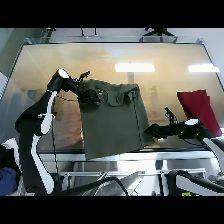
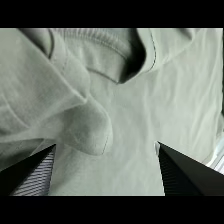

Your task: Fold the shirts.

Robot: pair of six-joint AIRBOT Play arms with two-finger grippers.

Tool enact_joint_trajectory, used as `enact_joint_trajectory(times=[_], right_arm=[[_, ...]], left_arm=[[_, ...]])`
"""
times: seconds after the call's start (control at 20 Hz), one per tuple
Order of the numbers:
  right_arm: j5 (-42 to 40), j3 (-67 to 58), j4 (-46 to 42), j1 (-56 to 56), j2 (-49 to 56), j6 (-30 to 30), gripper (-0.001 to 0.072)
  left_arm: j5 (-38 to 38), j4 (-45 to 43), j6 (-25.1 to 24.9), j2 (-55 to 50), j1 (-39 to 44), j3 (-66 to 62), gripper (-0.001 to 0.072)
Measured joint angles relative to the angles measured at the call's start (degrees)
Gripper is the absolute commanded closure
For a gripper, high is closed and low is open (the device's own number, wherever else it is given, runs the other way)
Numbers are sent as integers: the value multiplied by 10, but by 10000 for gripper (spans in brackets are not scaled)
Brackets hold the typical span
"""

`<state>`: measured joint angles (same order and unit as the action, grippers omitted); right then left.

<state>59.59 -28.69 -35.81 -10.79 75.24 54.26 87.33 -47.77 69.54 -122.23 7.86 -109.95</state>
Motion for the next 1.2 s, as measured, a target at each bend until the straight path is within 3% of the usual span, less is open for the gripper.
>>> enact_joint_trajectory(times=[0.15,0.2,0.25,0.3,0.35,0.55,0.75,1.0,1.2], right_arm=[[0,0,11,5,0,-11,324],[0,0,13,6,0,-13,450],[-3,0,14,6,0,-14,495],[-4,0,14,7,0,-15,509],[-4,0,14,7,0,-17,684],[9,-27,29,0,0,-19,687],[10,-162,21,-40,27,-12,688],[30,-445,14,-63,181,45,687],[82,-664,8,-55,337,123,686]], left_arm=[[-24,-7,14,0,7,0,19],[-38,-8,17,0,11,0,22],[-56,-9,21,0,17,0,190],[-72,-9,21,0,24,0,448],[-84,-9,21,0,31,-1,691],[-97,-17,25,0,36,-31,687],[-41,-31,25,24,6,-67,687],[17,-108,25,106,-59,16,687],[71,-156,25,166,-105,137,686]])
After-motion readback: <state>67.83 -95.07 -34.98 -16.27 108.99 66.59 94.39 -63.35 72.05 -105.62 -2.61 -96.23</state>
